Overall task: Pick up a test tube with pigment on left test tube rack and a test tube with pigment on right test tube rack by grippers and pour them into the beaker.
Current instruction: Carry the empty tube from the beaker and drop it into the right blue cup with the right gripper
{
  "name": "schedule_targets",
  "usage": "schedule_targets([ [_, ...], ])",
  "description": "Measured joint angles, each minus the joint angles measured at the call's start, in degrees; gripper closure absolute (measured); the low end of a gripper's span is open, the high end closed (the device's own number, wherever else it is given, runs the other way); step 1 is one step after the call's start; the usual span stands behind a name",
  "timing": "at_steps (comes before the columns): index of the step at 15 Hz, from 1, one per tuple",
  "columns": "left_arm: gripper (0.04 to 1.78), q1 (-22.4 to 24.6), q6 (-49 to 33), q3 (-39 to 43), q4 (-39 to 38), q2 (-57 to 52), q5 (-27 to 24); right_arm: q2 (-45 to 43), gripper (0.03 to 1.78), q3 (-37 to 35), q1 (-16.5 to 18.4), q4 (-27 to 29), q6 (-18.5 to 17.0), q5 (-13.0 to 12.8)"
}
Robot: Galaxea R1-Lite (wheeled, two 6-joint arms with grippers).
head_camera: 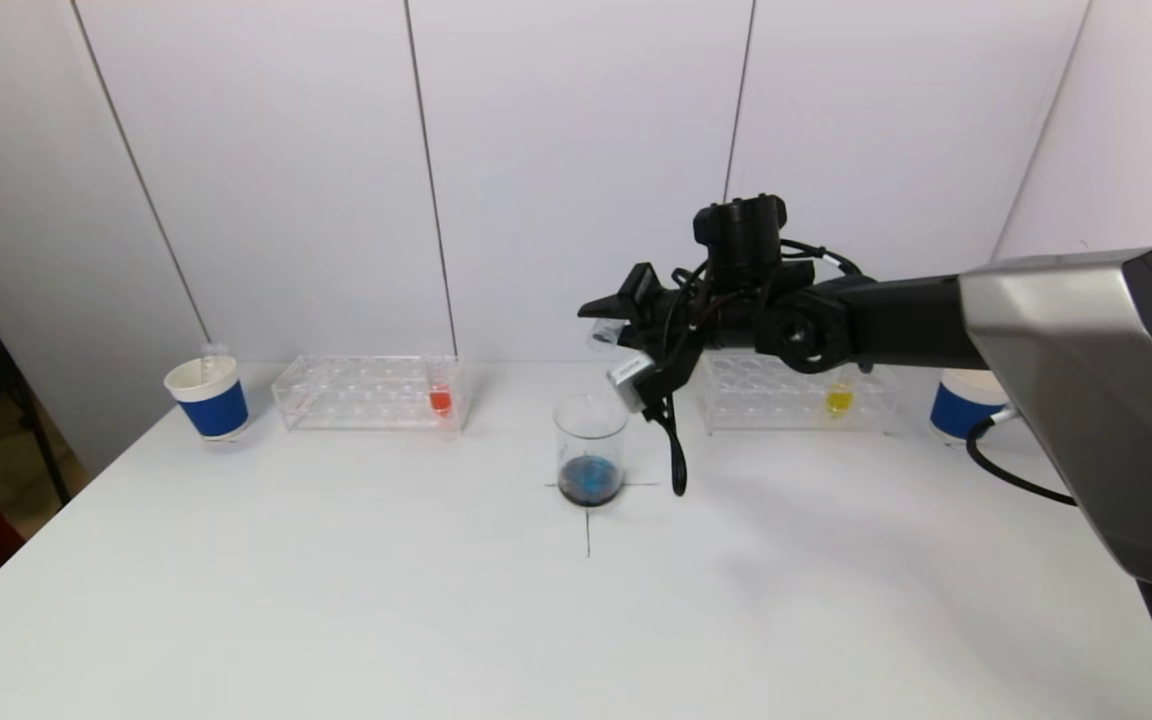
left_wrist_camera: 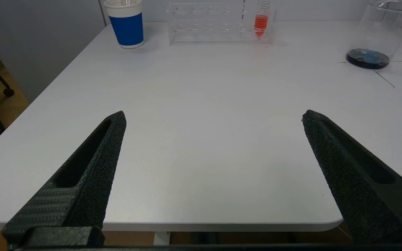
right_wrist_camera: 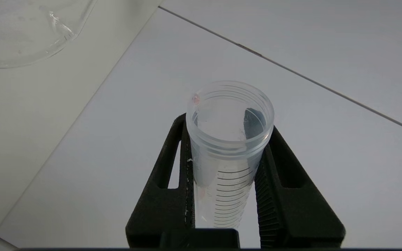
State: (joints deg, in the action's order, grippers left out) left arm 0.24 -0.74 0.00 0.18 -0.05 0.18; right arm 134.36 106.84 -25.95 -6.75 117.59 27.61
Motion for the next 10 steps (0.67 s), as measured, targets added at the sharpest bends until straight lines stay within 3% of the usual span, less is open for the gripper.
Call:
schedule_targets([
  [6, 0.06, 0.0, 0.0, 0.0, 0.0, 0.0, 0.0, 0.0, 1.27, -0.4, -0.5, 0.4, -0.6, 0.0],
  [8, 0.06, 0.0, 0.0, 0.0, 0.0, 0.0, 0.0, -0.3, 1.27, -0.6, -0.5, 0.4, -4.7, 0.2],
  [10, 0.06, 0.0, 0.0, 0.0, 0.0, 0.0, 0.0, -1.0, 1.27, -0.9, -0.4, -0.3, -12.8, 0.3],
])
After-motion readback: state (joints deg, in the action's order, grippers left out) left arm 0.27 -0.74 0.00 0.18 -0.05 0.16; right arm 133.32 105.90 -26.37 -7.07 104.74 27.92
